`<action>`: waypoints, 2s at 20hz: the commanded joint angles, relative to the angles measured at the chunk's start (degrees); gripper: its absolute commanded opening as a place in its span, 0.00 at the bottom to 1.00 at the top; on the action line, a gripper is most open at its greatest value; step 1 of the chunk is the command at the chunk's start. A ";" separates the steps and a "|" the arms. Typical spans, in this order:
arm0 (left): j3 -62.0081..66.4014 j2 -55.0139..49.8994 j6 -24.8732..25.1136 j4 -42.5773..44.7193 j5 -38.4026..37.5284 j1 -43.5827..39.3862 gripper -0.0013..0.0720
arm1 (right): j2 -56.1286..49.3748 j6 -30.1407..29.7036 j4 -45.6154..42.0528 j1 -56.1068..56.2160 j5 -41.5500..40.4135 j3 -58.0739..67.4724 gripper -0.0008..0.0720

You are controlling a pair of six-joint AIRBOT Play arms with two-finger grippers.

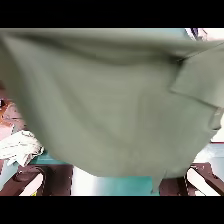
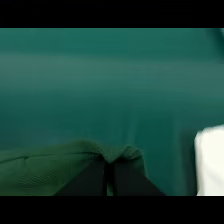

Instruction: Fold the shirts.

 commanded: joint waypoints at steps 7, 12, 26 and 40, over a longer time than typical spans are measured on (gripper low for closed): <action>-24.48 -28.17 5.03 -1.18 15.91 -0.11 0.05 | -25.99 2.89 -12.41 10.05 -7.91 -18.47 0.04; -21.99 -32.74 5.05 -2.01 34.36 -0.11 0.05 | -30.93 3.37 -12.96 13.18 -27.04 -18.45 0.04; -20.59 -34.29 13.92 6.91 22.36 -0.11 0.05 | -27.50 3.37 -15.93 13.11 -29.07 -26.51 0.04; -29.29 -34.25 9.86 7.45 23.04 0.04 0.82 | -24.52 3.34 -6.67 14.16 -29.68 -41.22 0.49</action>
